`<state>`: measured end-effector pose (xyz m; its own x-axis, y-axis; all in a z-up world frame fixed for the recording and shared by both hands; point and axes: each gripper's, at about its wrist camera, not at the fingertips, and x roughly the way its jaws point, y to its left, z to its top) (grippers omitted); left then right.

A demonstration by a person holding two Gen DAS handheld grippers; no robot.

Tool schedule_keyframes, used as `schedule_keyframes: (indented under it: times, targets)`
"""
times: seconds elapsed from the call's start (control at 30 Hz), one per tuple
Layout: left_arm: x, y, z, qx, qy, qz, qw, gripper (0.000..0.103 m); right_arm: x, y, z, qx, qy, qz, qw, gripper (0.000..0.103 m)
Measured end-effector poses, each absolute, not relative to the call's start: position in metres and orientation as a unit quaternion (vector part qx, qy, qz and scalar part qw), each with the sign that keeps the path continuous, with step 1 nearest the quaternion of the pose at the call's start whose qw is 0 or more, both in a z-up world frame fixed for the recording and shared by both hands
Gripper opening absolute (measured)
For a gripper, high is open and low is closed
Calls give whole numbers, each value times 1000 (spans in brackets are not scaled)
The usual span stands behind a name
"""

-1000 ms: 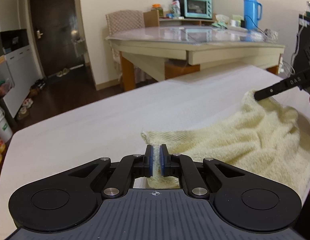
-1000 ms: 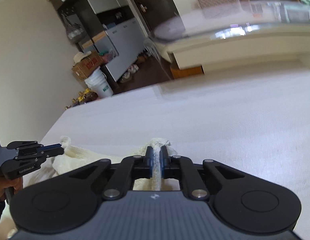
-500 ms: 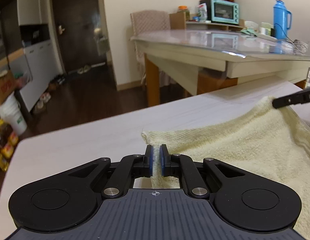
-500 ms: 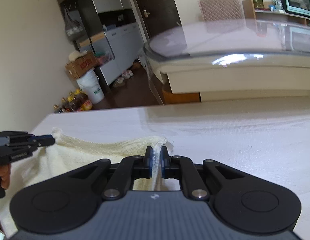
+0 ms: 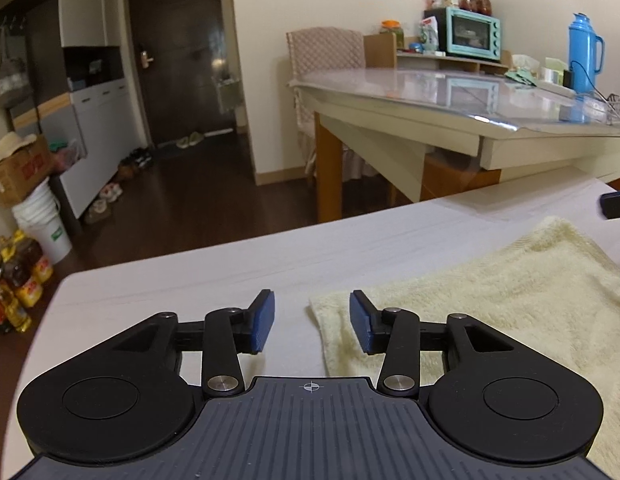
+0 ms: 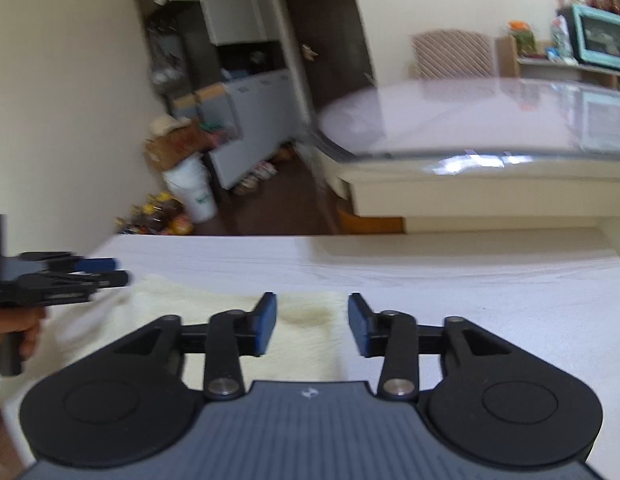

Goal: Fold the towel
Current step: 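Open both tools and release the flattened towel, then move the open right tool over a corner of the flat towel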

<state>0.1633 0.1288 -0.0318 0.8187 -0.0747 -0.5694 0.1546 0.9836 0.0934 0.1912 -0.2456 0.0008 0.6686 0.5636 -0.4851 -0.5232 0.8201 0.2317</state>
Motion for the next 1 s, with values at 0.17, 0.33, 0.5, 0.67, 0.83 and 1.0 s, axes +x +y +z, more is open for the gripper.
schedule_keyframes:
  times: [0.17, 0.33, 0.5, 0.67, 0.83, 1.0]
  targets:
    - [119, 127, -21, 88, 313, -118, 938, 62, 107, -246, 12, -89, 259, 353, 894, 49]
    - [76, 114, -24, 118, 322, -157, 926, 64, 31, -240, 5, -257, 225, 357, 870, 48]
    - [46, 105, -35, 147, 335, -167, 916, 64, -7, -231, -12, -357, 197, 352, 842, 47]
    - [33, 106, -43, 150, 341, -157, 915, 64, -19, -224, -34, -454, 154, 313, 820, 47]
    - [26, 112, -42, 140, 344, -146, 917, 64, -21, -219, -57, -536, 112, 293, 783, 47]
    - [28, 114, -37, 116, 333, -140, 925, 67, -22, -210, -70, -583, 65, 315, 746, 48]
